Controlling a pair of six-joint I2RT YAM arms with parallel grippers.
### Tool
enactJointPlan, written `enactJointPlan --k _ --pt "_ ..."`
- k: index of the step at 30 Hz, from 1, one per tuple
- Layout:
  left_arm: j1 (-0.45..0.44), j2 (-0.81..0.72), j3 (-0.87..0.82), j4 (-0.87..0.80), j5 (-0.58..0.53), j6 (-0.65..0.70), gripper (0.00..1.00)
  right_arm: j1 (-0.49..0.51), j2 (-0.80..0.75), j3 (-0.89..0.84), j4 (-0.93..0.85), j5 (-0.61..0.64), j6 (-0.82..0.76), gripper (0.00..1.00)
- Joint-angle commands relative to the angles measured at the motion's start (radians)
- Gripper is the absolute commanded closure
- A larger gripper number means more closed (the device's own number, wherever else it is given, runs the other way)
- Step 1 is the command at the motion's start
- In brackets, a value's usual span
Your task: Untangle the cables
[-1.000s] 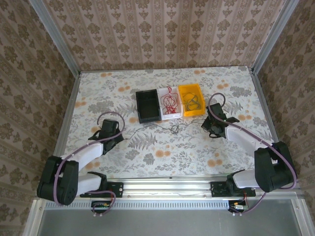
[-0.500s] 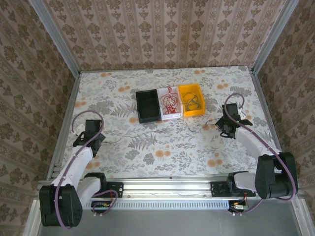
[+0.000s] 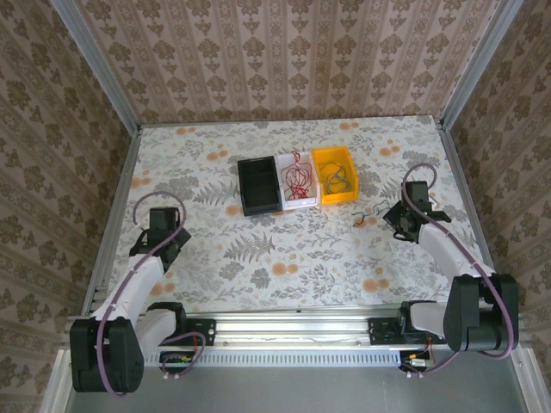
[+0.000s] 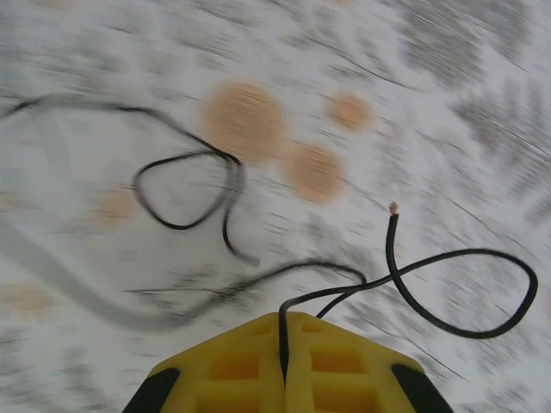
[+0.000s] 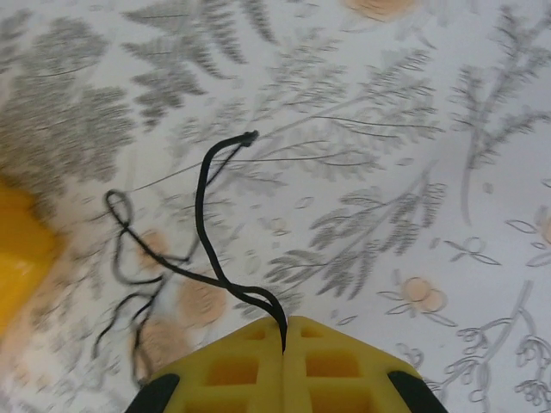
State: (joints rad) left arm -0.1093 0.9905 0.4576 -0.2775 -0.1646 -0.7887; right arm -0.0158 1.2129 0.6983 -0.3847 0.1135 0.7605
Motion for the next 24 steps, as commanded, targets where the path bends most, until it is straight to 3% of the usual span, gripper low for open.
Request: enactJointPlan --k 1,5,10,16,24 --pt "-0.067 0.016 0.001 0.177 0.113 0.046 1.0 0.074 -0.086 0.113 0.033 -0.05 -0.088 0.99" --pt "-0.109 0.039 0.035 0.19 0.099 0.05 1.0 0.213 -0.131 0.238 0.103 -0.113 -0.181 0.98" --pt "-0.128 0.052 0.058 0.198 0.089 0.055 1.0 0.36 -0.051 0.459 0.124 -0.232 -0.222 0.98" --pt "-0.133 0.071 0.071 0.132 0.06 0.01 1.0 0.478 0.162 0.717 0.139 -0.312 -0.254 0.97" --pt "-0.144 0.064 0.063 0.1 0.072 -0.013 1.0 0.522 0.518 0.951 0.17 -0.392 -0.268 0.97"
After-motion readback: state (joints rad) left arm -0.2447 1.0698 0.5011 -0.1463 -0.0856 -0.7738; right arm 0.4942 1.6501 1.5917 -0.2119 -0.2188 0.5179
